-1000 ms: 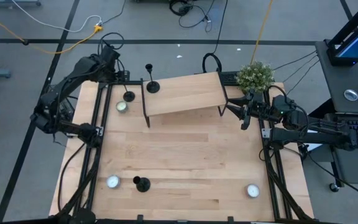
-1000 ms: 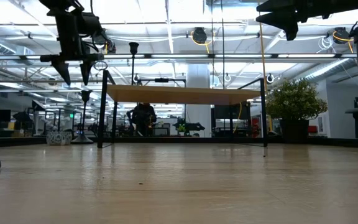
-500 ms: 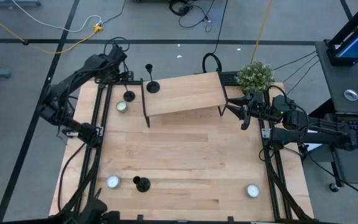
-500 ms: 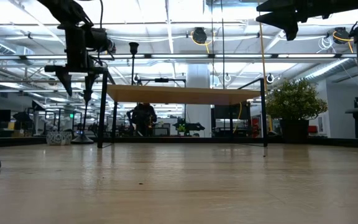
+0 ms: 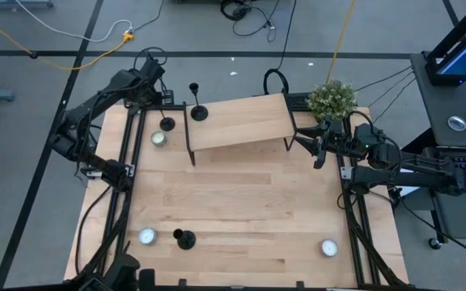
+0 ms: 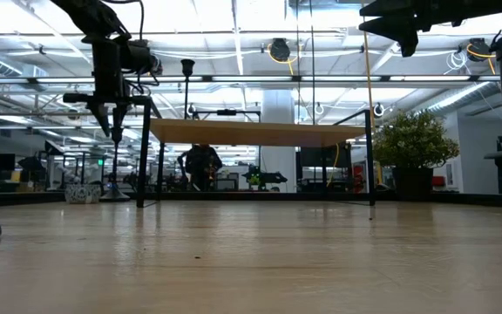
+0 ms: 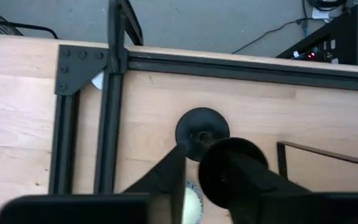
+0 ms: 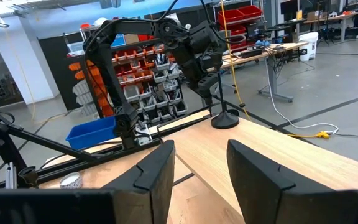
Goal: Pick & Place candle stick holders
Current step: Put the top candle holder on the shelf
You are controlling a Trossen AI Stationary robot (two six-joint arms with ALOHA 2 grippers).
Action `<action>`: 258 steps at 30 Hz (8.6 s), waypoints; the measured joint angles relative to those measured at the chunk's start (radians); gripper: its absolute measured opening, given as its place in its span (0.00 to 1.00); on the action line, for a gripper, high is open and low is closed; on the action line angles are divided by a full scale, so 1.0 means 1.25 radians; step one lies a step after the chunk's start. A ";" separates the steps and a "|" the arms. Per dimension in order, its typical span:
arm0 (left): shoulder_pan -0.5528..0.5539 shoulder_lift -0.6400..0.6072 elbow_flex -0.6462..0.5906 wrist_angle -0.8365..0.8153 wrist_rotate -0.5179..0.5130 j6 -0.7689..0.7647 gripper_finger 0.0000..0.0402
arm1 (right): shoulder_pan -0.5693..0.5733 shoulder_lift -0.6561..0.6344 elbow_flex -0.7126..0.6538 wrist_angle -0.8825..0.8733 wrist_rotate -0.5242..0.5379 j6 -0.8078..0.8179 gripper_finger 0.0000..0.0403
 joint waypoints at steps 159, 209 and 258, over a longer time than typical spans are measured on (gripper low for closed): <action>-0.727 -0.128 0.218 0.274 0.307 -0.109 0.01 | 0.113 0.780 0.734 -0.274 -0.148 -0.169 0.02; -0.706 -0.284 0.219 0.114 0.180 0.067 0.10 | 0.077 0.780 0.733 -0.206 -0.129 -0.166 0.00; -1.069 -0.177 -0.239 -0.320 0.220 0.100 0.67 | 0.074 0.732 0.733 -0.259 -0.146 -0.162 0.00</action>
